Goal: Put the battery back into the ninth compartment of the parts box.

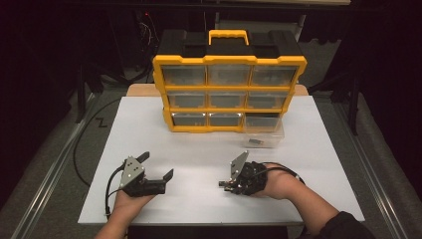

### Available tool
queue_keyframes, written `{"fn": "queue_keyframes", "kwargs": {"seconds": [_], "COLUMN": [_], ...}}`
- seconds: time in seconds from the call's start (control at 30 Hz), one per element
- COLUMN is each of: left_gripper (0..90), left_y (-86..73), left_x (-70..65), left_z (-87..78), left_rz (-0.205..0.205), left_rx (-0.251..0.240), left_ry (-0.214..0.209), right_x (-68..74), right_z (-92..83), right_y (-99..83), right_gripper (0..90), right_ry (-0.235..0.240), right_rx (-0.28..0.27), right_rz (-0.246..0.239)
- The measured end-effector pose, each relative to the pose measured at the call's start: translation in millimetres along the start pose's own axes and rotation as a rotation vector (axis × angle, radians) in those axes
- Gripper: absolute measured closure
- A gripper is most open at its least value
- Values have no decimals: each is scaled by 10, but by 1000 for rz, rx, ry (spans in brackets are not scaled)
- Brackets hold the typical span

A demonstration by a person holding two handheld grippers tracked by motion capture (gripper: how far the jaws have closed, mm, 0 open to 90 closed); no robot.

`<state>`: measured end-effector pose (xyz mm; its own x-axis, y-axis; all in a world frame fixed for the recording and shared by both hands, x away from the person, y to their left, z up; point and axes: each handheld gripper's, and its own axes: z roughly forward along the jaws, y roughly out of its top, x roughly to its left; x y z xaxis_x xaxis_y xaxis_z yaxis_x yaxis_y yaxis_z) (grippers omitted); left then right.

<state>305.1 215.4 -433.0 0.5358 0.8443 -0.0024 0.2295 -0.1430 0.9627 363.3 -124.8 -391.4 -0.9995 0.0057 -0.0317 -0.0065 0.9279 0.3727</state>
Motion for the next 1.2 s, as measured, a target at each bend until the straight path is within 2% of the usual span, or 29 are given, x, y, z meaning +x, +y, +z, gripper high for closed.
{"fn": "queue_keyframes", "kwargs": {"seconds": [0.13,0.23,0.8,1.2], "left_gripper": [2,2,2,3], "left_y": [-1,0,-5,-2], "left_x": [0,0,-1,0], "left_z": [-1,-1,9,-1], "left_rz": [1,0,0,0], "left_rx": [0,0,3,-2], "left_ry": [2,3,7,4], "right_x": [-12,-31,-98,-123], "right_z": [-48,-86,-273,-310], "right_y": [-48,-93,-347,-433], "right_gripper": [784,784,784,784], "right_ry": [-6,-11,-38,-49], "right_rx": [5,6,26,39], "right_rz": [23,20,76,84]}}
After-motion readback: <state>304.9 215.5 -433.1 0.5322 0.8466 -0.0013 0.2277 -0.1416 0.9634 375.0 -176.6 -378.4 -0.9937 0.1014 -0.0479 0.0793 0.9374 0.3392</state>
